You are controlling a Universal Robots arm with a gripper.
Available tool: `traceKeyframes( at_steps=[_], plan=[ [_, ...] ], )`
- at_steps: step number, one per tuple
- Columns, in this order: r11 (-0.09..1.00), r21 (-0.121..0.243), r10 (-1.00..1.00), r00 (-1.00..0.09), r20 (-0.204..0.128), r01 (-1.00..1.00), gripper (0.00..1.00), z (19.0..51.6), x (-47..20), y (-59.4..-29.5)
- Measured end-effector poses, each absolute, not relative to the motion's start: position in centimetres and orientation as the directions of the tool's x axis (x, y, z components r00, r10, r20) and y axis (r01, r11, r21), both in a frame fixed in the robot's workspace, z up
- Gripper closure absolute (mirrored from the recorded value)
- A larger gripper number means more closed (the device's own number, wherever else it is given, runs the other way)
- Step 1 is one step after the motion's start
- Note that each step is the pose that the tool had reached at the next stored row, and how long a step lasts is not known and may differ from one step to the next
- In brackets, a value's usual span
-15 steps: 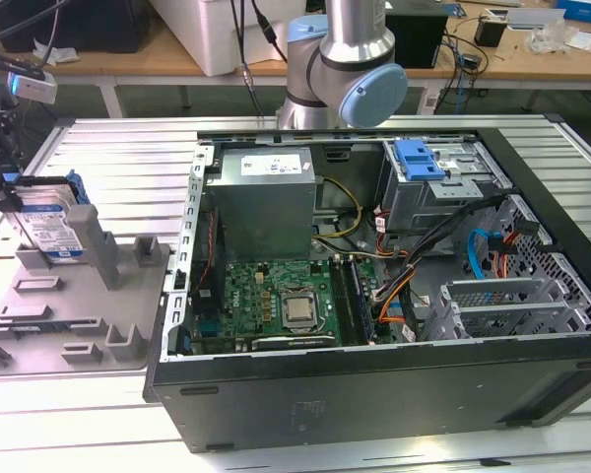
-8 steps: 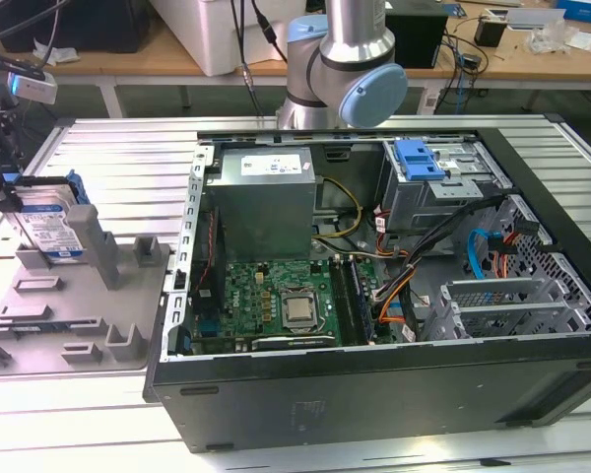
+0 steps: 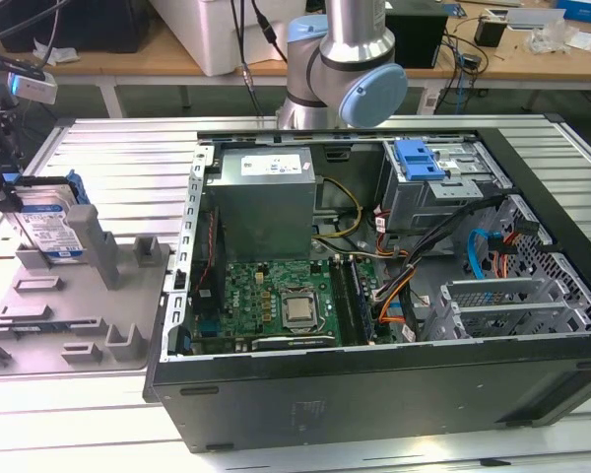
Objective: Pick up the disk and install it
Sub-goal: 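Pick up the disk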
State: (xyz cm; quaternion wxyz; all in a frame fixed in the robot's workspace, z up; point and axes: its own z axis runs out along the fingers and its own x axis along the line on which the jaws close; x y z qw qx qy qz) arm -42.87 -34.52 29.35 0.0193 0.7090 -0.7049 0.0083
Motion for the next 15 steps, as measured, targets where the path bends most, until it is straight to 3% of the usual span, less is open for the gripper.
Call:
traceKeyframes(
  at_steps=[15],
  plan=[
    [-0.005, 0.016, -0.999, 0.006, 0.046, -1.000, 0.63, 29.92, -42.87, -34.52]
  ],
)
